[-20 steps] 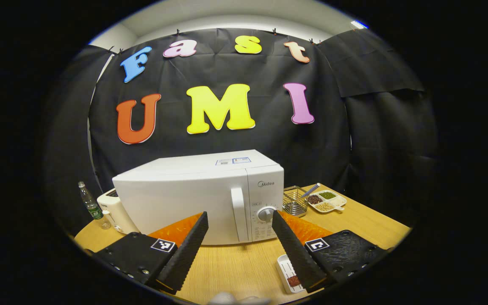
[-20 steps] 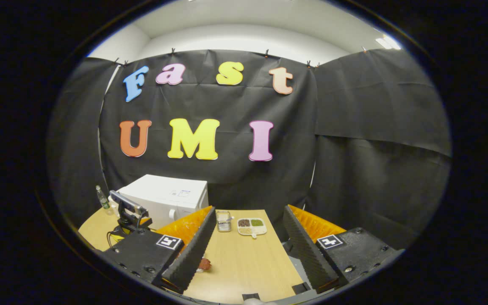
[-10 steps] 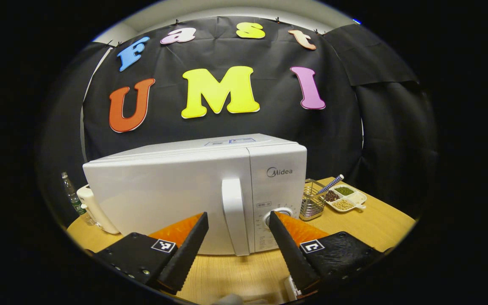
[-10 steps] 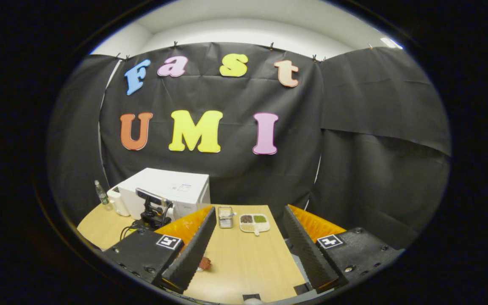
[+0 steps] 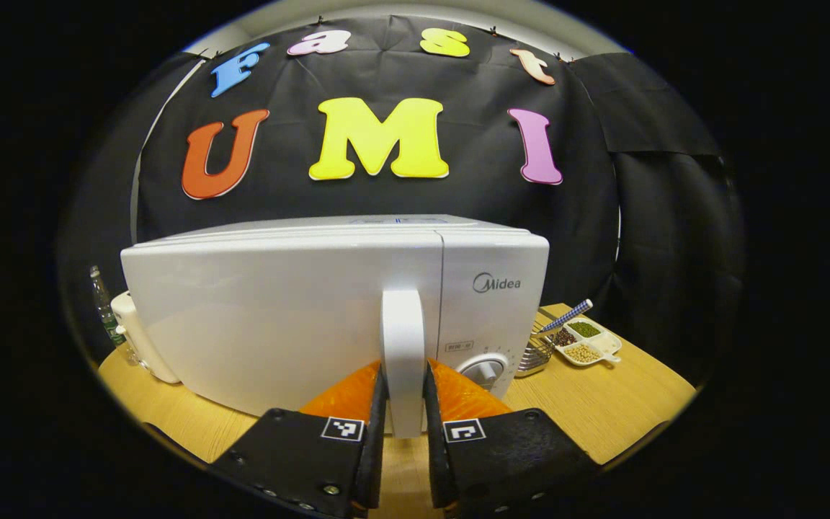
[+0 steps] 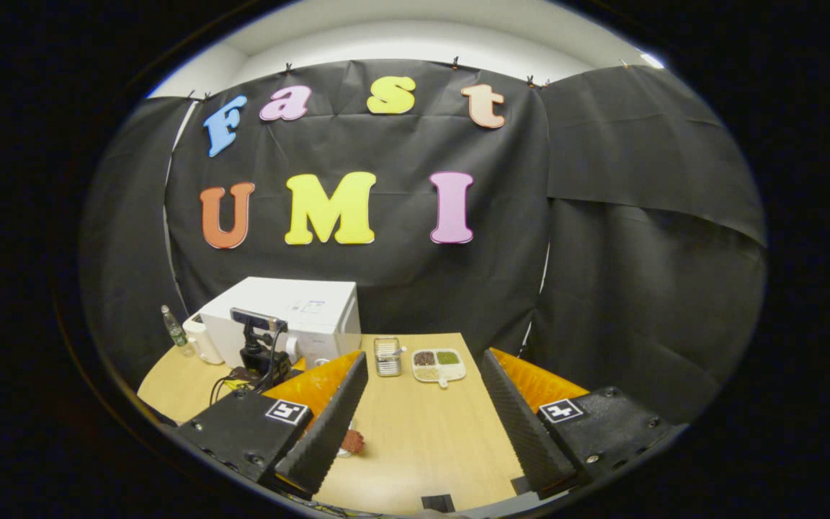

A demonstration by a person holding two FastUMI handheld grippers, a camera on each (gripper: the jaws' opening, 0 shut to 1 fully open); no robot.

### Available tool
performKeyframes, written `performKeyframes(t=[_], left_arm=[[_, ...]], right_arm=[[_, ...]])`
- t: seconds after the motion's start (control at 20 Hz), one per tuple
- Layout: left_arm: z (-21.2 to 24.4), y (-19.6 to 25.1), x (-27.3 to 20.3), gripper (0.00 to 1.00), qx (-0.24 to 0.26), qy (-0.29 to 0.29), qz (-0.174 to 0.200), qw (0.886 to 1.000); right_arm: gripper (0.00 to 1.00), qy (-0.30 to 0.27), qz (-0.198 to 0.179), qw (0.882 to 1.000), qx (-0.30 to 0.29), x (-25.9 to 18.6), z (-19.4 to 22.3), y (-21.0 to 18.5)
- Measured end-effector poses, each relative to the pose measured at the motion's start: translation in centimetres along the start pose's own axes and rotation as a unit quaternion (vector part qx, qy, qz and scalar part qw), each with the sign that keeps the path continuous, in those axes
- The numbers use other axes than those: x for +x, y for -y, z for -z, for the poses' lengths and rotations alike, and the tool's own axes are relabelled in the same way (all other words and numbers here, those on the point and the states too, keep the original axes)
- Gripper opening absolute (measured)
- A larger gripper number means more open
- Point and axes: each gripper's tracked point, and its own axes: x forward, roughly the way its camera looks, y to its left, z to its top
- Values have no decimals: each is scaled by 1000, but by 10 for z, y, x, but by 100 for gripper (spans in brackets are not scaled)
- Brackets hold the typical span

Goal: Open the microwave oven with the left hand, put the food in, and close the microwave oven.

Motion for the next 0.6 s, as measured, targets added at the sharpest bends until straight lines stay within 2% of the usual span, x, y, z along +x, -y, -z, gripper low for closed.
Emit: performKeyframes(t=[0.2, 0.35, 0.6], left_arm=[[6, -1, -3, 13, -7, -16, 0, 1000], [5, -2, -4, 13, 1, -16, -8, 1000], [4, -2, -6, 13, -8, -20, 0, 1000]], right_arm=[[94, 5, -11, 1000, 5, 0, -4, -9], [94, 11, -7, 1000, 7, -4, -7, -8], [94, 13, -1, 1000, -3, -10, -9, -7]])
